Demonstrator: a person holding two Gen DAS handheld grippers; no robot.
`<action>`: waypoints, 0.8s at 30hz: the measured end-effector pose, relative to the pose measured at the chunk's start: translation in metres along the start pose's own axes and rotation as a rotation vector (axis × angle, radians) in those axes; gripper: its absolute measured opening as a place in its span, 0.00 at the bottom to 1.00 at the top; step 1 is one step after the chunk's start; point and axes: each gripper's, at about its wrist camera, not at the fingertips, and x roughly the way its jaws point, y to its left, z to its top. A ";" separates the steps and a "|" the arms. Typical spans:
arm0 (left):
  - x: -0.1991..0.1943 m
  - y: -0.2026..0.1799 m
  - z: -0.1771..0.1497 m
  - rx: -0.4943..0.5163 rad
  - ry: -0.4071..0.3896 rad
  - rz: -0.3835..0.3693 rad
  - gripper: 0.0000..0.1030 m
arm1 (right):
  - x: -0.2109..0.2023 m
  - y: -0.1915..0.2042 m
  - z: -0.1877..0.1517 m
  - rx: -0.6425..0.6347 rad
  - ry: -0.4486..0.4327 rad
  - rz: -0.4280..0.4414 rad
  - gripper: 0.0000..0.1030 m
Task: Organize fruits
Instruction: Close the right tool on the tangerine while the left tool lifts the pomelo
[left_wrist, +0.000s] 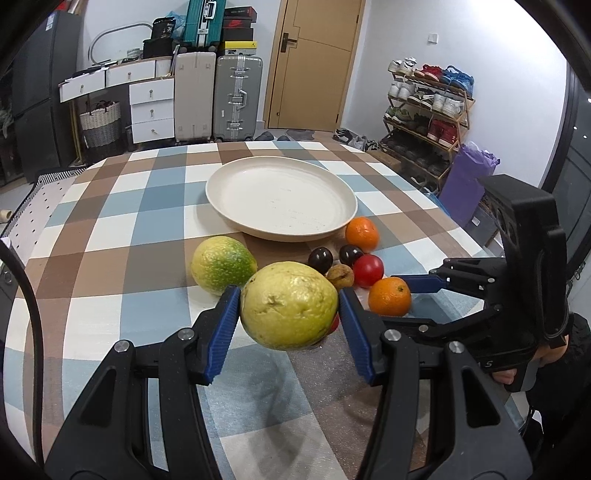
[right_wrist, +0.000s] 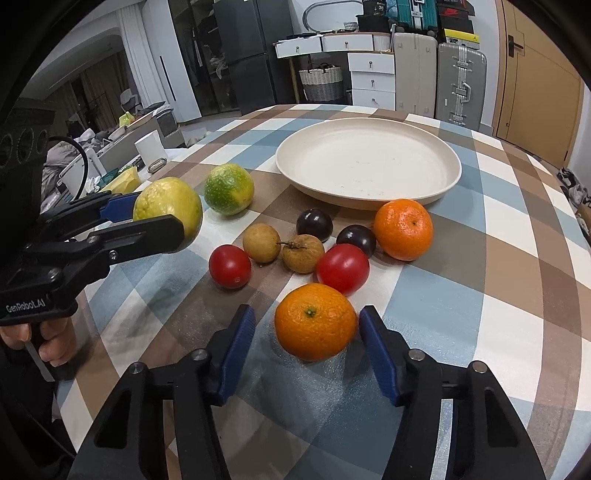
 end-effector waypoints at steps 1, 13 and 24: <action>-0.001 0.001 0.000 -0.002 -0.002 0.003 0.50 | 0.000 0.000 0.000 0.000 -0.001 -0.002 0.55; 0.004 0.005 0.004 -0.019 -0.012 0.020 0.50 | -0.001 -0.003 0.000 0.012 -0.007 -0.008 0.41; 0.004 0.005 0.018 -0.025 -0.038 0.038 0.50 | -0.022 0.001 0.009 -0.013 -0.075 0.010 0.41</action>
